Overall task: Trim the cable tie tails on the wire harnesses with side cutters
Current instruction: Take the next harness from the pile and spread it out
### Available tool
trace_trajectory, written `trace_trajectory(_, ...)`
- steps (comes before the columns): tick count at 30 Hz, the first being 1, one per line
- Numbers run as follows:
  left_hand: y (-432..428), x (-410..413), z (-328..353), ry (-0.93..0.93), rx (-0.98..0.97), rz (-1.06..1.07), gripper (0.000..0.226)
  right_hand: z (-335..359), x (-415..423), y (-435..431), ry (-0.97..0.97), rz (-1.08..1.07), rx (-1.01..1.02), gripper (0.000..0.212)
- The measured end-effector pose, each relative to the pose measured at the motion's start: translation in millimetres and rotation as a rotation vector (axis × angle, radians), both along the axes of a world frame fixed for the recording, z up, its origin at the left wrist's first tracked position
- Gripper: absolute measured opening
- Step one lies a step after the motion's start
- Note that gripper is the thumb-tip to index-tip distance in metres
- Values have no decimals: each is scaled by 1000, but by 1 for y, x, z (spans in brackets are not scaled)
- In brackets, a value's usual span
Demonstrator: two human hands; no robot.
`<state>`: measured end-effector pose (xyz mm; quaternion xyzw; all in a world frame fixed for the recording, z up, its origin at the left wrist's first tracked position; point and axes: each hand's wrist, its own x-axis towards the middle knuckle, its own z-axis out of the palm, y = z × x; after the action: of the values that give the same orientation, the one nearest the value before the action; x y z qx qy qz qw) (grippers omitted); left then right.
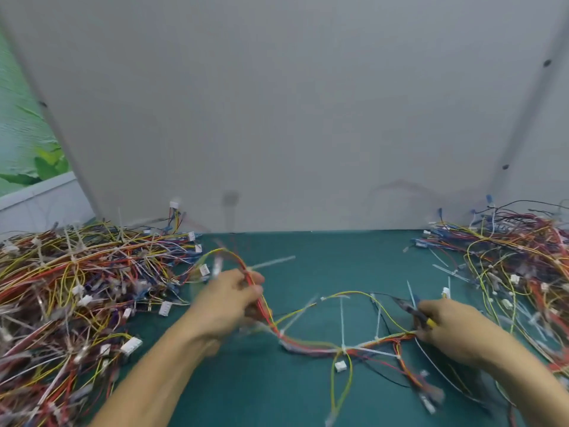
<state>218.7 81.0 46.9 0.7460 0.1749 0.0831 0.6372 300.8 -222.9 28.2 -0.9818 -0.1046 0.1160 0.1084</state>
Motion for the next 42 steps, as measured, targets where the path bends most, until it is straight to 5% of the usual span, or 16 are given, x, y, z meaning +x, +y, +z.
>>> trace_trajectory(3,-5,5,-22,152,-134,26,11,-3,-3,-2,-18,-61,54,7)
trace_trajectory(12,14,1,-47,40,-525,85,11,-10,-4,5,-99,-120,129,19)
trace_trajectory(24,16,1,-51,-20,-507,67,12,-5,-9,13,-91,-204,204,16)
trace_trajectory(30,18,3,-56,-108,-556,100,15,-2,-3,11,-233,-336,539,19)
trace_trajectory(37,22,7,-56,-199,-552,216,18,6,1,2,-136,-429,883,28)
trace_trajectory(42,28,9,-56,-209,-528,296,18,2,-3,6,-166,-445,792,32)
